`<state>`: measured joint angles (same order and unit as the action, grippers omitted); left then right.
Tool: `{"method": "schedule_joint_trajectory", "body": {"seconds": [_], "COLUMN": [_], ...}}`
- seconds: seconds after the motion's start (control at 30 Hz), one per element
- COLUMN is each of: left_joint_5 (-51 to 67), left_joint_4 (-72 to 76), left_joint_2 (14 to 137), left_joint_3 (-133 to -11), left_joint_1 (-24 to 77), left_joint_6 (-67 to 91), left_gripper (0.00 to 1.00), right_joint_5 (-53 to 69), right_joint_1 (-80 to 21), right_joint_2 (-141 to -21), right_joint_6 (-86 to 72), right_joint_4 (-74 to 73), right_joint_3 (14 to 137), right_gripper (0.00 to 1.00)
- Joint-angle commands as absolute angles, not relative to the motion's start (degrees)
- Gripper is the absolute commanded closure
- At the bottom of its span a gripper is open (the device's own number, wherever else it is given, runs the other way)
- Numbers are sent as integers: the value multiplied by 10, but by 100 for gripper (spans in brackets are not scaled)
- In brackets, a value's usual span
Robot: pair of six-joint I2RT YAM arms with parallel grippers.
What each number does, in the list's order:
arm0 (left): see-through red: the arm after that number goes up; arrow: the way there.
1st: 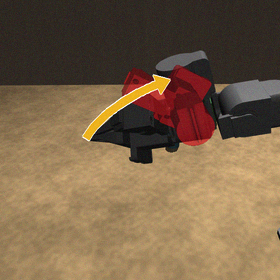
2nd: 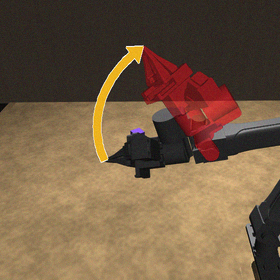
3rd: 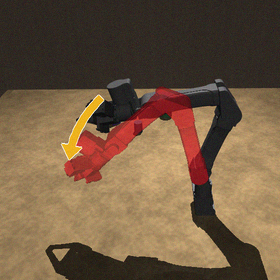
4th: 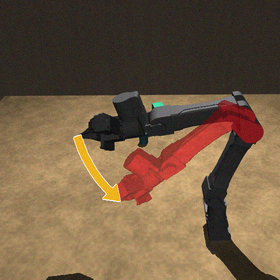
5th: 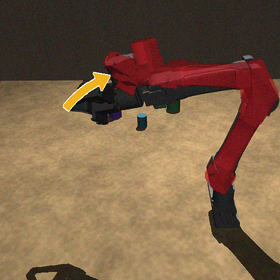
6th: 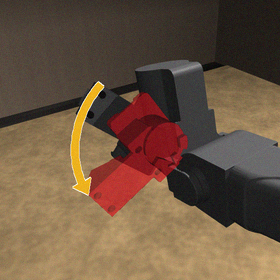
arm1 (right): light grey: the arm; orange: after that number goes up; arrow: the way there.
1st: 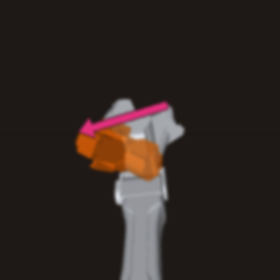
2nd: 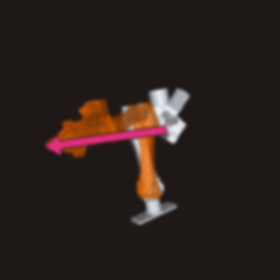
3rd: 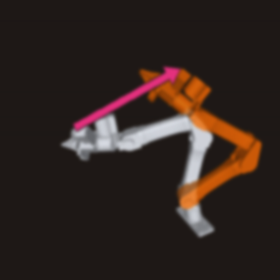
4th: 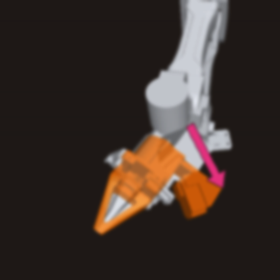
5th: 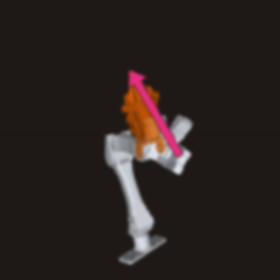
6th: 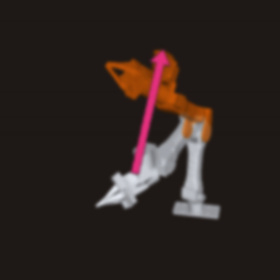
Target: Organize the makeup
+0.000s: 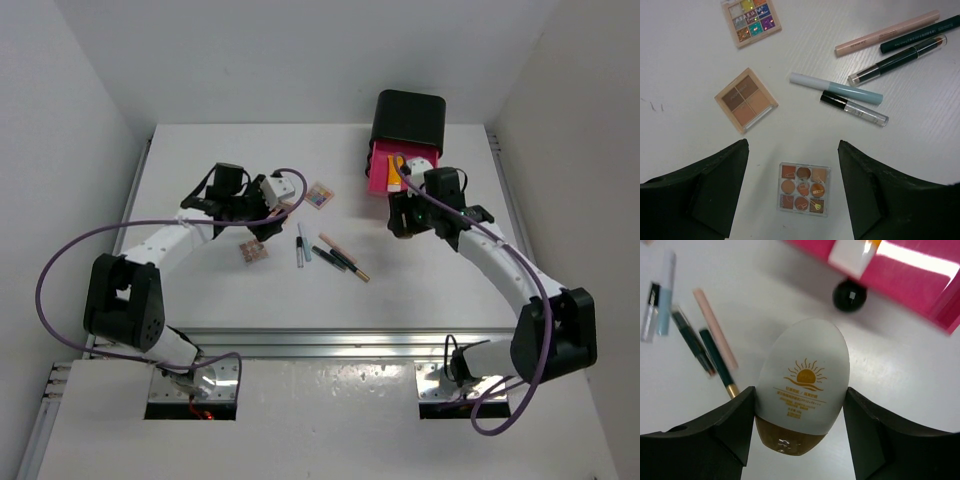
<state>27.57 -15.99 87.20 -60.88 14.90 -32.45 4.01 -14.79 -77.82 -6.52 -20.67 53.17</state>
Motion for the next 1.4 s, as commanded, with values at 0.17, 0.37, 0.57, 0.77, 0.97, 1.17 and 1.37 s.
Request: {"method": "schedule_joint_trajectory", "body": {"seconds": [0.17, 0.37, 0.57, 0.77, 0.97, 1.17, 1.37], "left_joint_5": [266, 255, 249, 249, 249, 249, 236], "left_joint_4": [-125, -120, -120, -97, -97, -91, -79], "left_joint_2": [835, 816, 810, 816, 816, 821, 821], "left_joint_3": [-593, -573, -555, -555, -560, -560, -555], "left_joint_1": [143, 127, 121, 121, 121, 121, 121], "left_joint_6": [-287, -268, -268, -263, -268, -268, -263], "left_gripper": [22, 21, 21, 21, 21, 21, 21], "right_joint_5": [1, 1, -16, -9, -13, -9, -43], "right_joint_1": [-127, -93, -65, -57, -55, -57, -74], "right_joint_2": [-868, -972, -1012, -1044, -1039, -1017, -948], "right_joint_6": [-23, -11, -26, -36, -45, -56, -132], "right_joint_4": [-83, -76, -69, -91, -98, -101, -87], "right_joint_3": [717, 797, 813, 815, 816, 837, 777], "right_gripper": [90, 90, 90, 75, 26, 21, 29]}}
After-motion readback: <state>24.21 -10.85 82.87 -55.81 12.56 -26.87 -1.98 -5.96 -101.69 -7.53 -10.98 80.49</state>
